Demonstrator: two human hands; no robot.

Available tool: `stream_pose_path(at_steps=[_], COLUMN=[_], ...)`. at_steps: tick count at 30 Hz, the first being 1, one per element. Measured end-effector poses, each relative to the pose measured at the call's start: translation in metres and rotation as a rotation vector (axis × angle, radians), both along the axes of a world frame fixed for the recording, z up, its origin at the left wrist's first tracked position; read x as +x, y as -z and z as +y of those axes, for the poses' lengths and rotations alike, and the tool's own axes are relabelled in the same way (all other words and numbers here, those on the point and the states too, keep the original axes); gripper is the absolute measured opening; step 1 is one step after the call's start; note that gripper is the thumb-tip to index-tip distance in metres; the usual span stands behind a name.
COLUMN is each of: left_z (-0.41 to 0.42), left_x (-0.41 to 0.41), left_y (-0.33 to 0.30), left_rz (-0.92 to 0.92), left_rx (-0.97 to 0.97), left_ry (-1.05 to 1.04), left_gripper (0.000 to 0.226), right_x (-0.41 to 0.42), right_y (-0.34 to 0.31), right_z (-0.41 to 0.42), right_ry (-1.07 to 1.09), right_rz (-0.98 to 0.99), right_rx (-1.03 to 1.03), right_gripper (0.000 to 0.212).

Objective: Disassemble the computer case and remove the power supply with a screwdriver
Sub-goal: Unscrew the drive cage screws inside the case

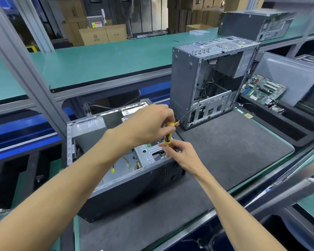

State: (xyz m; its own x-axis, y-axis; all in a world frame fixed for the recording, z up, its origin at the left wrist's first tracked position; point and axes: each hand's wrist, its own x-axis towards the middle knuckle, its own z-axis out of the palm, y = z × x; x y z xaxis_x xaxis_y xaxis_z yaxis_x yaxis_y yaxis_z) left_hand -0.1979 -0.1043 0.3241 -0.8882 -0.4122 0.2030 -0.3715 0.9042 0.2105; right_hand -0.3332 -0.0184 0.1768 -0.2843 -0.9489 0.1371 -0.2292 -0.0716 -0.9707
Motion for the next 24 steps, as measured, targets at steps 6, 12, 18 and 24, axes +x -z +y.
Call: stream_pose_path(at_steps=[6,12,18,24], left_z=[0.003,0.002,0.005,0.003], left_x=[-0.004,0.005,-0.003,0.006], left_y=[0.005,0.0,0.011,0.012], left_rz=[-0.069,-0.005,-0.026,0.054], left_rx=[-0.171,0.054,-0.219,0.059], left_ry=[-0.141,0.051,-0.192,0.057], left_gripper=[0.04,0.019,0.044,0.024], right_x=[0.002,0.002,0.004,0.001], right_y=[-0.002,-0.002,0.001,0.002], right_z=[-0.001,-0.001,-0.001,-0.001], right_ry=[0.001,0.0,0.015,0.011], right_rz=[-0.05,-0.045,-0.018,-0.011], right_rx=[0.009,0.007,-0.005,0.003], right_gripper=[0.013,0.009,0.008,0.011])
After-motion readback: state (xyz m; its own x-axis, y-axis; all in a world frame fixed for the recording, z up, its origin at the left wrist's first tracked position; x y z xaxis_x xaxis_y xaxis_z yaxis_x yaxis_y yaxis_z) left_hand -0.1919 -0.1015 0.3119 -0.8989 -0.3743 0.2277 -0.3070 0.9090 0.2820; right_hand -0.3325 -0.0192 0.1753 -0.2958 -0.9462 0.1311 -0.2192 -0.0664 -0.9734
